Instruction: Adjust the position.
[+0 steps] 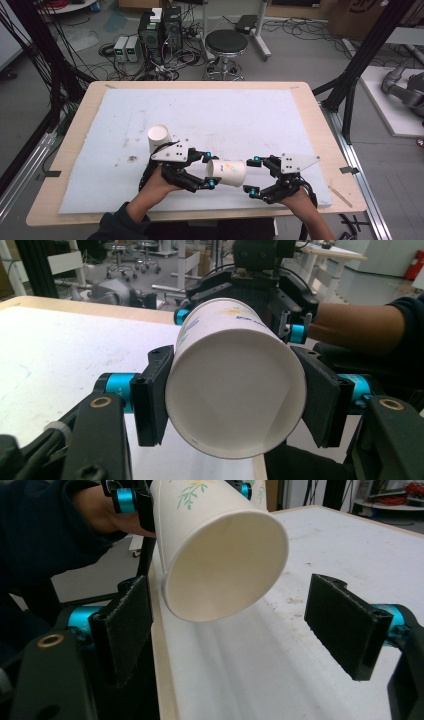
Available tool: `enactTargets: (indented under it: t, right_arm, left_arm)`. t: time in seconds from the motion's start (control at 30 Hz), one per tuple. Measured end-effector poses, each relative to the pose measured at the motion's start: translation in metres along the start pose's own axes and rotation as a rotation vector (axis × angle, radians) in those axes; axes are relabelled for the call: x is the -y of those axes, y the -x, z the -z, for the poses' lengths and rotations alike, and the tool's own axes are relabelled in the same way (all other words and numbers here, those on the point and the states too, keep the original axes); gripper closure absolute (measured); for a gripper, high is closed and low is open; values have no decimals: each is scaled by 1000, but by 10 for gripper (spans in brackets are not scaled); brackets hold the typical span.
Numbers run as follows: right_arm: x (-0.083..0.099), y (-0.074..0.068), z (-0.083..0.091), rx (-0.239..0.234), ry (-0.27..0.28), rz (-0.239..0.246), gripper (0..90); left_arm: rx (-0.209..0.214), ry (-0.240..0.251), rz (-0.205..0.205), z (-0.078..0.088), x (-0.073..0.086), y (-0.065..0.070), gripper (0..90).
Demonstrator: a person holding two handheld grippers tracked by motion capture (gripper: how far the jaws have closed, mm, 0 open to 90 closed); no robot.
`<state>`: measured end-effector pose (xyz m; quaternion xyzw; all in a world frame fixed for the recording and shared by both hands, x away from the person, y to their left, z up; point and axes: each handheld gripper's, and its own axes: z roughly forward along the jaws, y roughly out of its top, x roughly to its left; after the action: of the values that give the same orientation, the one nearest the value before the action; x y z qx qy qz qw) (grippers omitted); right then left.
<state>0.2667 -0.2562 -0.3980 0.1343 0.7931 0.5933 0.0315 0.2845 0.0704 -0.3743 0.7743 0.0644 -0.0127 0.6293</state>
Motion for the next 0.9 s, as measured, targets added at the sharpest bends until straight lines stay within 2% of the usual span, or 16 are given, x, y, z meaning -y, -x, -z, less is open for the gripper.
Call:
enactTargets:
  t: [0.3,0.53,0.63,0.77,0.9]
  right_arm:
    - [-3,-1,-7,-52,2,-13,201]
    - [-6,1,-9,-95,44,-13,209]
    - [-5,1,-9,-118,67,-8,251]
    - [-3,1,-8,-117,97,-6,282]
    - [-4,1,-7,-112,100,1,312]
  left_arm:
    - [48,31,-5,-2,-1,2,375]
    - [73,63,14,-3,0,0,375]
    - [81,77,24,-3,2,-1,375]
    - [88,99,34,-3,5,-2,375]
    - [87,92,46,-3,8,-2,368]
